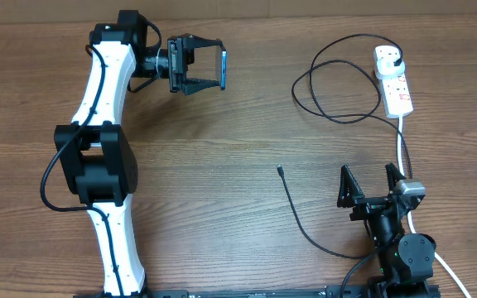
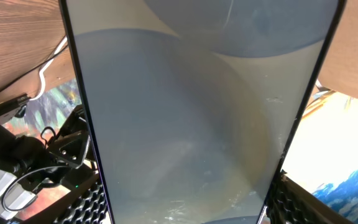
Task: Plug charger to phone and switch on socket
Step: 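Tilt the held phone bottom-end toward the table center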
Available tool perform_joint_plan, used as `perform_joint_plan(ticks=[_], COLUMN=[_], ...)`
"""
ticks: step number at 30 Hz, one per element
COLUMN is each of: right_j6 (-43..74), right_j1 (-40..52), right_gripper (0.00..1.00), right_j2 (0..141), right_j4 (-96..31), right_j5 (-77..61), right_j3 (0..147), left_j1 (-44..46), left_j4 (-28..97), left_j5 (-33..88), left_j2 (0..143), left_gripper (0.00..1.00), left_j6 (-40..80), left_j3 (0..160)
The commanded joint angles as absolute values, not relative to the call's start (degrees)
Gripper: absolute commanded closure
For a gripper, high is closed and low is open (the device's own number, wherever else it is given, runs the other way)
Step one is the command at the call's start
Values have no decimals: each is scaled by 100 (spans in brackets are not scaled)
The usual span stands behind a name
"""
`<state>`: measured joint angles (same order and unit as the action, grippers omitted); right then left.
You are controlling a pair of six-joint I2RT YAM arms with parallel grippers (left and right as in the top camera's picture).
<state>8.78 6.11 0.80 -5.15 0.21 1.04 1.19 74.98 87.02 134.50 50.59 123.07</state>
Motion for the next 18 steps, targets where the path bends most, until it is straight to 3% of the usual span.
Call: perform_joint_plan(ticks=[1,18], right_j6=[869,869], right_j1=[648,648], right_gripper=[0,0], right_j2=[16,16], right_j4=[-480,-480], right_j5=[-5,-5], right_j3=[45,45], left_j1=[156,187], left_j4=[7491,7494], left_j5=[9052,8812], left_j2=[13445,13445], left_gripper=[32,32], left_j6=[4925,4775], left_j3=[12477,12477])
